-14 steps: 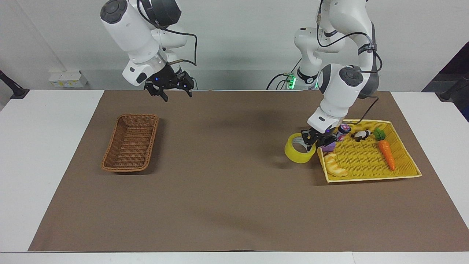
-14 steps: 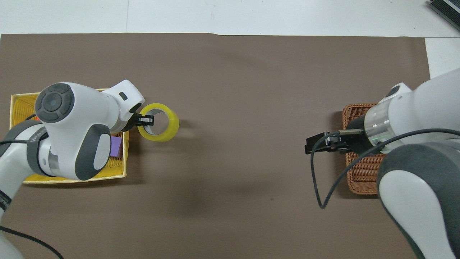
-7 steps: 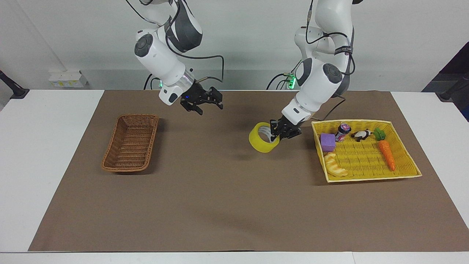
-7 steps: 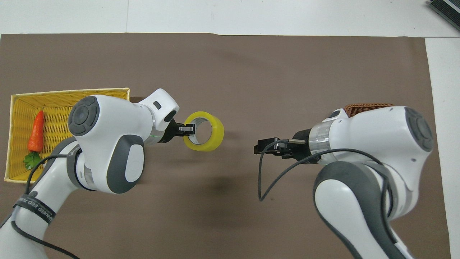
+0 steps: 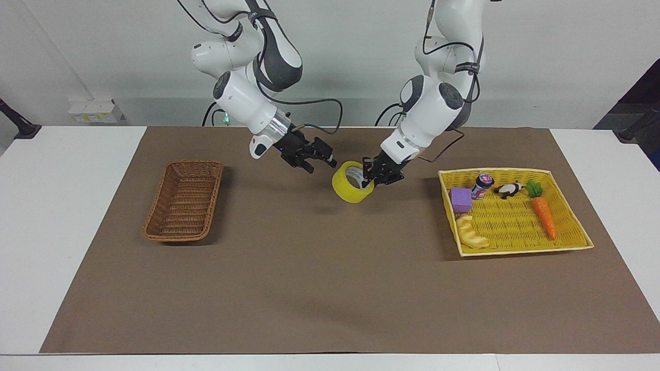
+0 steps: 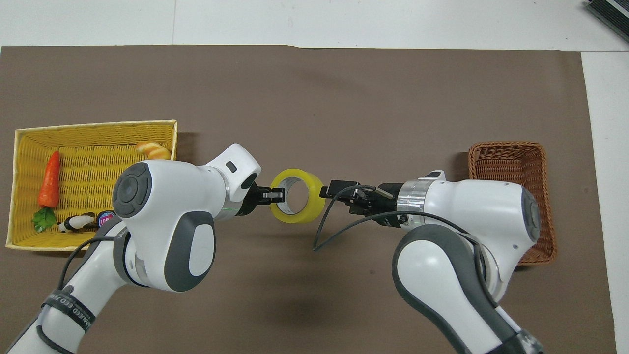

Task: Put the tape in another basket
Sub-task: 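Close the right gripper on the tape rim beside the left gripper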

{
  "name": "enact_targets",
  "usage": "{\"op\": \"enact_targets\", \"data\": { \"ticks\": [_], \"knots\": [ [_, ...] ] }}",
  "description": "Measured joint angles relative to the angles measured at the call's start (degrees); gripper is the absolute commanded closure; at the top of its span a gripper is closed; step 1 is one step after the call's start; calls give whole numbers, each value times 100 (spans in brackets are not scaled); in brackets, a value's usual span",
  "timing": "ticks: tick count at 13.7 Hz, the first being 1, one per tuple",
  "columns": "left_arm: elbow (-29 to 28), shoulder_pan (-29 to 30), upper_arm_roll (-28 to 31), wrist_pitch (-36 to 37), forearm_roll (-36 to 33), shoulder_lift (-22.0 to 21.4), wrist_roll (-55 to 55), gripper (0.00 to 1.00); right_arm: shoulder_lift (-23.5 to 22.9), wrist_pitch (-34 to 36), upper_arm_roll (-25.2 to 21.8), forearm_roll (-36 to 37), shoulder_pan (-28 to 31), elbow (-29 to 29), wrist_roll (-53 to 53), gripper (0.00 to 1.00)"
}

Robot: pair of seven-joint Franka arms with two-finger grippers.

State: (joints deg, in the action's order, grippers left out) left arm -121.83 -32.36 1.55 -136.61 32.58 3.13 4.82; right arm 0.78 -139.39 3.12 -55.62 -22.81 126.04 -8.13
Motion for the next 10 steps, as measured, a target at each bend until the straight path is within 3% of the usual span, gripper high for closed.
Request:
{"op": "enact_targets", "data": {
  "ticks": [8, 9, 10],
  "knots": [
    [-100, -203, -5, 57, 20, -69, 43, 100, -434, -67, 4, -749, -178, -3, 1191, 0],
    [-100, -222, -6, 60, 21, -72, 52, 100, -462, -67, 4, -768, -187, -4, 1226, 10],
    [-100, -233, -2, 62, 21, -74, 55, 100, -471, -67, 4, -774, -197, -6, 1239, 54]
  ]
}}
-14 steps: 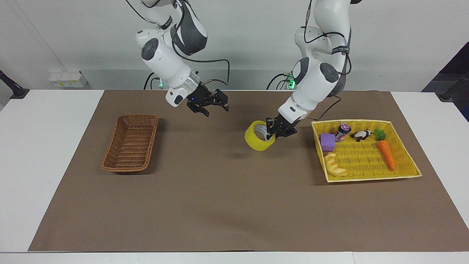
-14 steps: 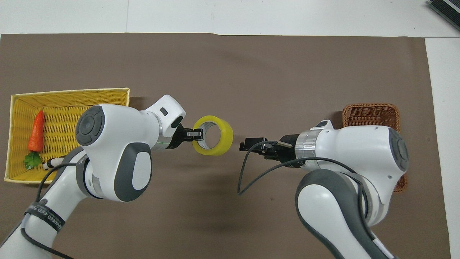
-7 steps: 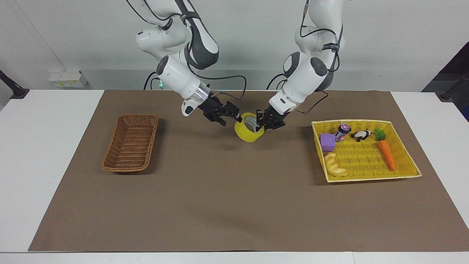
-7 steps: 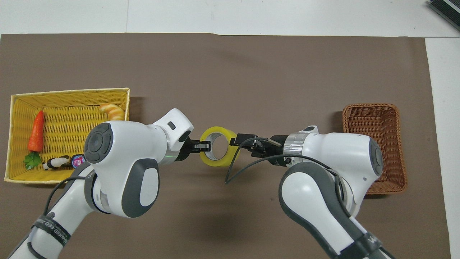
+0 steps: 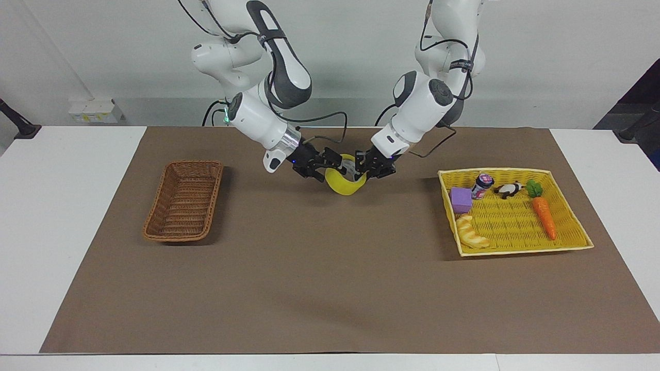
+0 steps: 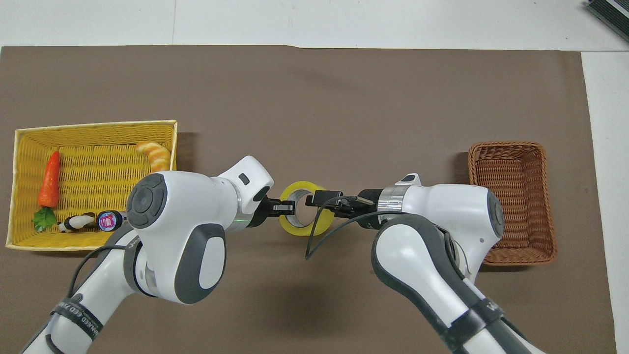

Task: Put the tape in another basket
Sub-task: 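Close the right gripper on the tape rim beside the left gripper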

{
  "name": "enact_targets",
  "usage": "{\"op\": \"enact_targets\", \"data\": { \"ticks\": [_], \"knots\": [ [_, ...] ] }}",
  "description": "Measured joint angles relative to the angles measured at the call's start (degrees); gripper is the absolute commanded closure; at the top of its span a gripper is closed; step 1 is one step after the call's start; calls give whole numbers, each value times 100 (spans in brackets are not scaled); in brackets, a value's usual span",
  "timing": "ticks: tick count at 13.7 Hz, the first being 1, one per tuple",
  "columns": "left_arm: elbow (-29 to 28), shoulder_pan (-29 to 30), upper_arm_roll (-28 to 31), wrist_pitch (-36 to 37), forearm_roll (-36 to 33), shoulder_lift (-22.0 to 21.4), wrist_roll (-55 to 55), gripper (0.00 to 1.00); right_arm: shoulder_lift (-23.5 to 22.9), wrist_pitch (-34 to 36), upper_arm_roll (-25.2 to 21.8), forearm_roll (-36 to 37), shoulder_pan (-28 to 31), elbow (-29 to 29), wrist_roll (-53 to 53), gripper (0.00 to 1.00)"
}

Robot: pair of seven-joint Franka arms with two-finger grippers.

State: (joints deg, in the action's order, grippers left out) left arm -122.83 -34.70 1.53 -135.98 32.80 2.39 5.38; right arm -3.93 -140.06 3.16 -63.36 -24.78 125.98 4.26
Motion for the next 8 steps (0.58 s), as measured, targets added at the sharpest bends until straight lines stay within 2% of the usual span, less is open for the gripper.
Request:
{"op": "enact_targets", "data": {
  "ticks": [1, 3, 4, 8],
  "knots": [
    [0, -3, 3, 1, 0, 0, 1, 100, 0, 0, 0, -4, -14, -3, 0, 71],
    [0, -4, 6, 4, 1, -1, 1, 100, 0, 0, 0, -7, -39, -10, 0, 96],
    [-4, -5, 5, 10, 1, 1, 2, 100, 2, 1, 2, -20, -45, -20, 1, 100],
    [-9, -34, -5, 23, 35, -27, 7, 100, -21, 4, 11, -41, -89, -48, 1, 100]
  ]
}}
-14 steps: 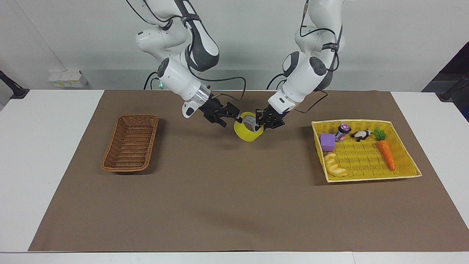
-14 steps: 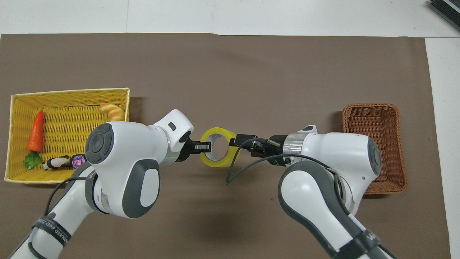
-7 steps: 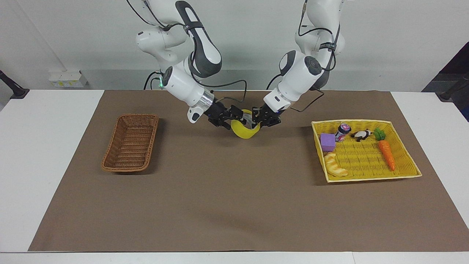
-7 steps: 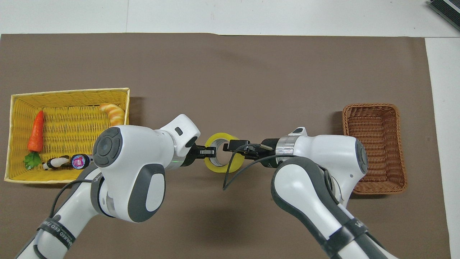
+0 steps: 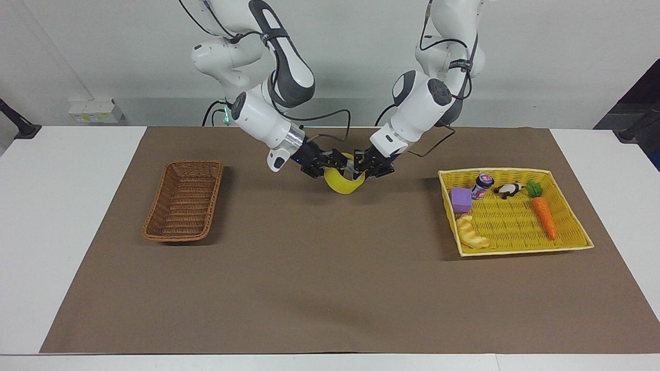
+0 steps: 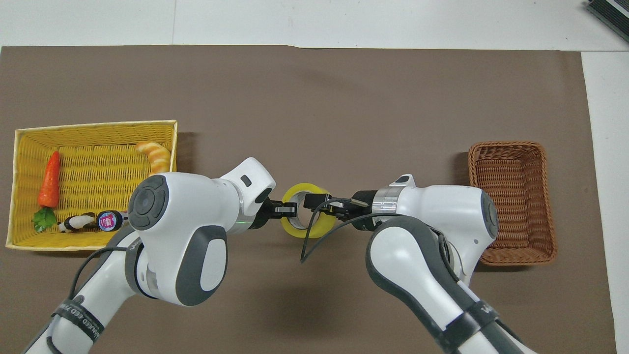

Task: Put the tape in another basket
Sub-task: 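Close the right gripper on the tape rim beside the left gripper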

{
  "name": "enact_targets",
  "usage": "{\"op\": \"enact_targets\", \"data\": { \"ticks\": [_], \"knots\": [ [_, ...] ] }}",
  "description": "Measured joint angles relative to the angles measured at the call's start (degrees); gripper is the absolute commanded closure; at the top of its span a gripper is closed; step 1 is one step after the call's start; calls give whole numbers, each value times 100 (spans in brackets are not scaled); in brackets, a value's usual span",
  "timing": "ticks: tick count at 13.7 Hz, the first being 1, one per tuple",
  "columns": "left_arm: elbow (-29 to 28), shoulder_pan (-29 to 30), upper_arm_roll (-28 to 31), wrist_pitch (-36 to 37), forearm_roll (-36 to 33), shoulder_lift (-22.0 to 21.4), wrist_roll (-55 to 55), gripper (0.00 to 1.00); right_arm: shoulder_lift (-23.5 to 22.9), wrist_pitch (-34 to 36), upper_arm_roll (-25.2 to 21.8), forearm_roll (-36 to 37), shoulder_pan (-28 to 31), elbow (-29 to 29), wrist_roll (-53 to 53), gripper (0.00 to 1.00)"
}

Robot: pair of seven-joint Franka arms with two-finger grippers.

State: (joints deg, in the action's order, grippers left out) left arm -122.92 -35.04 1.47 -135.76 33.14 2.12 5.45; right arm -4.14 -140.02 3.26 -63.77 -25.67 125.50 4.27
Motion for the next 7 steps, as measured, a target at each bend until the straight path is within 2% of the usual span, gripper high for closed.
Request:
{"op": "enact_targets", "data": {
  "ticks": [6, 7],
  "knots": [
    [55, -15, -10, 49, 16, -6, 14, 100, -24, -7, -1, 0, -22, -3, 1, 100],
    [77, -15, 0, 65, 15, -5, 18, 97, -27, -11, -4, 0, -20, -4, 4, 100]
  ]
}}
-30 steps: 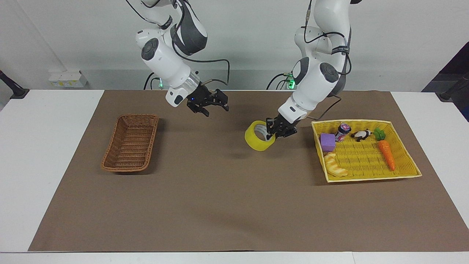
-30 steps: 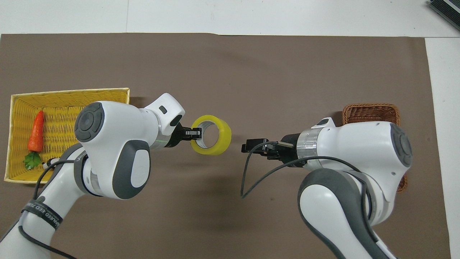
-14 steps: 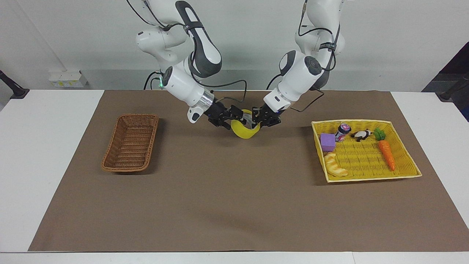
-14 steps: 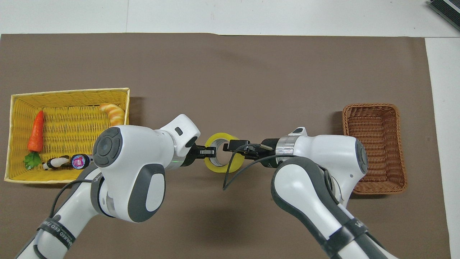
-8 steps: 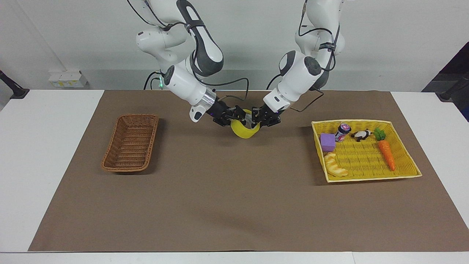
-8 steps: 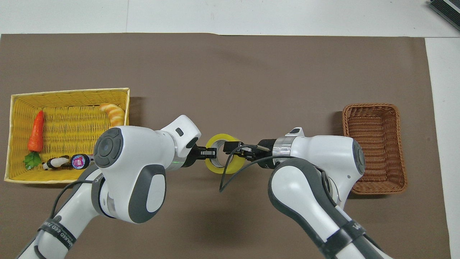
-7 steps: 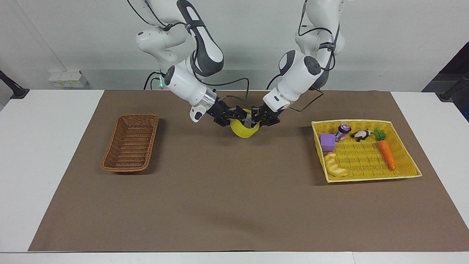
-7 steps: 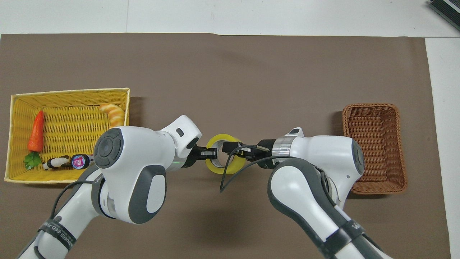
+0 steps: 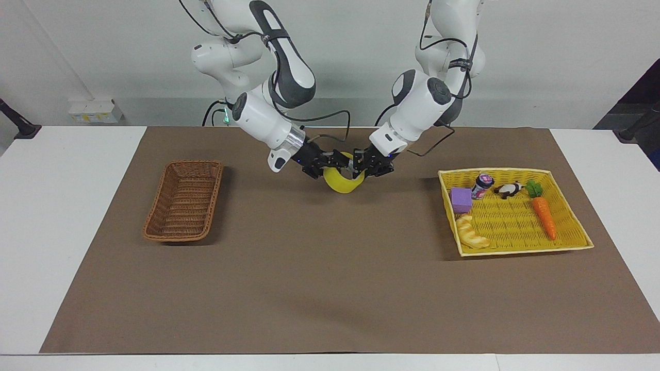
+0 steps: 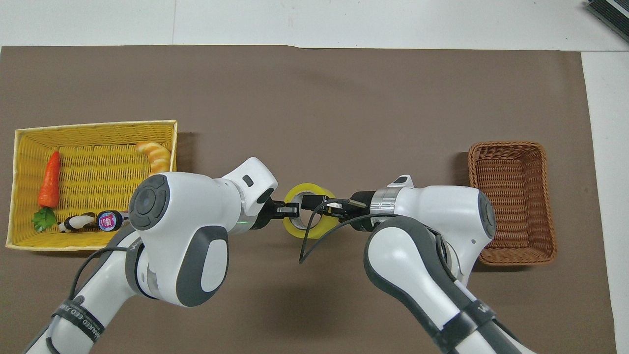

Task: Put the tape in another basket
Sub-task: 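Close the right gripper on the tape rim beside the left gripper, then open the left gripper and withdraw it while the right gripper holds tape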

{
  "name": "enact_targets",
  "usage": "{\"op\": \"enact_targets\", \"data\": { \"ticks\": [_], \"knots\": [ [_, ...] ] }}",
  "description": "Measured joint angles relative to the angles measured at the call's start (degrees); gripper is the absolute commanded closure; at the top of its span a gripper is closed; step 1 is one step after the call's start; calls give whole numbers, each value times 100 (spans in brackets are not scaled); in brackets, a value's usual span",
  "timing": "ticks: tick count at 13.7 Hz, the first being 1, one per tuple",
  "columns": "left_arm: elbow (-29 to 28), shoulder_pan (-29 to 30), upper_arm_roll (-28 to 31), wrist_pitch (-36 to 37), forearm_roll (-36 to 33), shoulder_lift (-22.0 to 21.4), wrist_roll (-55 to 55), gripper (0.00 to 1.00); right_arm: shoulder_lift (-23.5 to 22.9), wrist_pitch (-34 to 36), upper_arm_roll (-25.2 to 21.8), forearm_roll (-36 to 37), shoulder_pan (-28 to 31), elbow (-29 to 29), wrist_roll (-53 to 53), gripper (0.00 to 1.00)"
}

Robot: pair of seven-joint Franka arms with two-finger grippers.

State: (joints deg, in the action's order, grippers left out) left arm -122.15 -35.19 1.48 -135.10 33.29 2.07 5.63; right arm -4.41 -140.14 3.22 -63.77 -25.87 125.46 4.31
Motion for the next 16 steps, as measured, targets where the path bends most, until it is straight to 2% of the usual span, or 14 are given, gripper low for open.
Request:
{"op": "enact_targets", "data": {
  "ticks": [1, 2, 3, 11, 13, 16],
  "knots": [
    [22, 0, 8, 18, -1, 7, -1, 77, 1, -1, 0, 0, 0, -7, 2, 100],
    [48, 0, 15, 25, -4, 15, -5, 30, 1, -3, -5, 0, 3, -21, 2, 100],
    [84, 1, 35, 21, -9, 21, -4, 0, 2, -4, -11, -2, 5, -25, 2, 100],
    [594, 177, 204, 18, -209, 77, -6, 0, -3, -7, -19, -4, 7, 0, 2, 100],
    [680, 441, 214, 165, -629, 76, -9, 0, -3, -7, -19, -4, 7, 0, 2, 100],
    [1016, 853, 226, 926, -1555, 70, -14, 0, -2, -2, -20, -4, 21, -3, 2, 100]
  ]
}}
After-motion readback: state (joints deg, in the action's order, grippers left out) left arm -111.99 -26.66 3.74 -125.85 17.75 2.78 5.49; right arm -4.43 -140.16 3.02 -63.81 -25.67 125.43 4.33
